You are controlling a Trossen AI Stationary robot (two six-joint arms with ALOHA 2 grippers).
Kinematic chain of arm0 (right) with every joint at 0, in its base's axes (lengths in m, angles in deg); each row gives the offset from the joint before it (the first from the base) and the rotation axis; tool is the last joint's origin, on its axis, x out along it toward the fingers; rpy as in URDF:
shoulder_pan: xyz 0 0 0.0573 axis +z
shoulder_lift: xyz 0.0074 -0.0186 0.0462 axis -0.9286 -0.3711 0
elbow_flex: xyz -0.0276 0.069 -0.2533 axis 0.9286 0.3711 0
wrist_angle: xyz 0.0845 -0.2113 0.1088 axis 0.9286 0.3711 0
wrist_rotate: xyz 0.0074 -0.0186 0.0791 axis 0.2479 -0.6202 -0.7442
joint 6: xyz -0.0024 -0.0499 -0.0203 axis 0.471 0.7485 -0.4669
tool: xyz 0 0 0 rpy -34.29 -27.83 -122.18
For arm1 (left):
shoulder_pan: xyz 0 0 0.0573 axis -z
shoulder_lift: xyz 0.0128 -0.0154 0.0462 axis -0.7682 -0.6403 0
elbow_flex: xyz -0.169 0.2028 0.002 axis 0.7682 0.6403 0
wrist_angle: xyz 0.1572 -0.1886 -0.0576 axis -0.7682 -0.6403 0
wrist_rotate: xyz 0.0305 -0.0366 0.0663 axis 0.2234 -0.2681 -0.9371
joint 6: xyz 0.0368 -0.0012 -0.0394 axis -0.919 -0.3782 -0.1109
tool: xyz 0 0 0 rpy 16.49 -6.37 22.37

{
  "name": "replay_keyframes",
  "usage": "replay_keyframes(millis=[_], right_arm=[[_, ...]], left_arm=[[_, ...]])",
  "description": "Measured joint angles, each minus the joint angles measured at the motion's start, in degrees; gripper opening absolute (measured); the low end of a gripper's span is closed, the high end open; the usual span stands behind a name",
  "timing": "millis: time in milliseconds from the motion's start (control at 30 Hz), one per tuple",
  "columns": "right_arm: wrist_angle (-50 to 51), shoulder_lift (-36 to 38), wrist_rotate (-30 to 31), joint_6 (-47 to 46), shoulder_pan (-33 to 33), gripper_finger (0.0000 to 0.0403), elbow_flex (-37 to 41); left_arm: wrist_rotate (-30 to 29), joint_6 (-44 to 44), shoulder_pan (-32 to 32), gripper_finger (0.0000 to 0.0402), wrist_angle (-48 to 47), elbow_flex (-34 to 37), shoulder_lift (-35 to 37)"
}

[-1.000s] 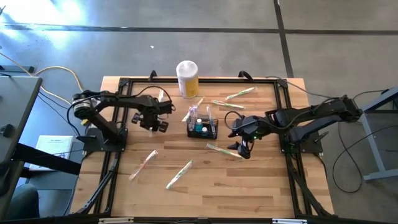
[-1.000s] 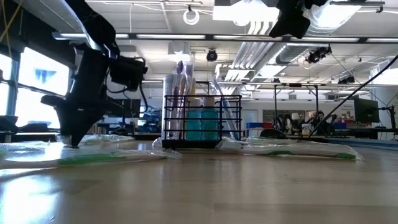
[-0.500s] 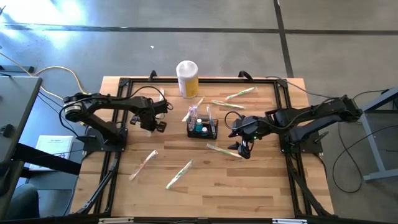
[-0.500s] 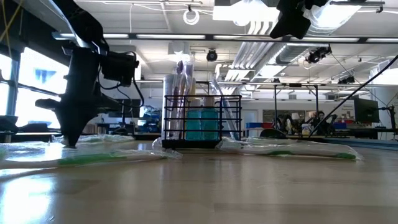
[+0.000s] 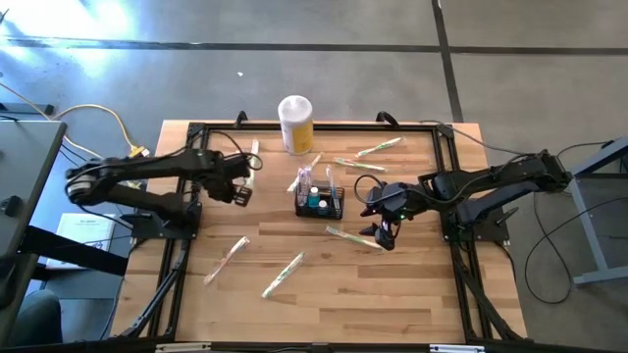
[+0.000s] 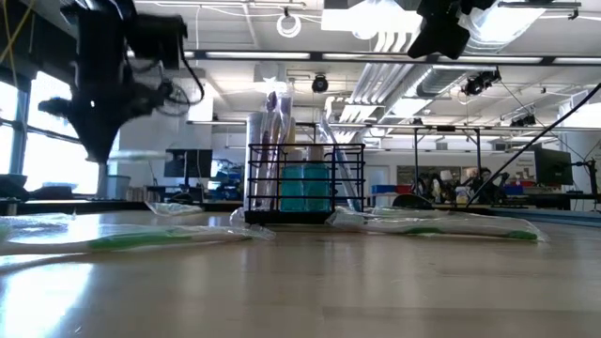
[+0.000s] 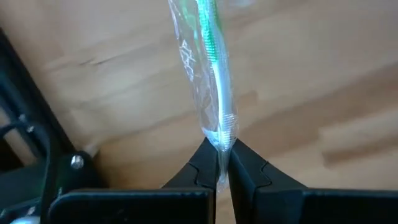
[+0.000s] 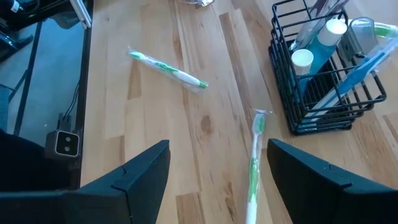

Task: Pick & Place toothbrushing station
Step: Put the green toothbrush into the right section wire organizer

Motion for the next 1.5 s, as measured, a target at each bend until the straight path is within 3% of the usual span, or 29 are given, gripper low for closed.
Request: replay_keyframes(millis=[233,433,533,633,800,1000,1300,1500], right_arm=[[-0.7,0.0,1.5,1.4,0.0,0.026,0.0],[-1.2,0.0,2.6,2.6,-0.3,0.026,0.0],[-1.6,0.0,2.6,2.6,-0.8,0.026,0.0],[-2.2,0.0,1.7,2.7,-0.9,0.026,0.0],[-1.6,0.0,1.5,3.1,-0.9,0.026,0.0],[-1.1,0.0,0.9,0.6,-0.9,0.026,0.0],[-3.5,-1.5,0.0,-1.8,-0.9,0.026,0.1],[-8.4,-1.5,0.0,-0.6,-0.9,0.026,0.1]], left_arm=[[-4.7,4.9,8.8,0.0007,-5.6,-10.2,11.4],[-19.7,4.0,21.5,0.0007,-1.9,-21.6,14.3],[-28.3,-0.7,27.6,0.0007,1.6,-26.5,13.0],[-35.3,-10.4,32.8,0.0007,7.4,-30.4,10.3],[-41.7,-36.1,40.5,0.0009,16.9,-36.0,2.2],[-49.8,-56.4,43.8,0.0011,17.2,-45.2,-10.1],[-51.9,-74.0,45.8,0.0012,7.3,-62.1,-22.1],[-56.2,-86.4,48.4,0.0013,5.9,-64.8,-24.6]])
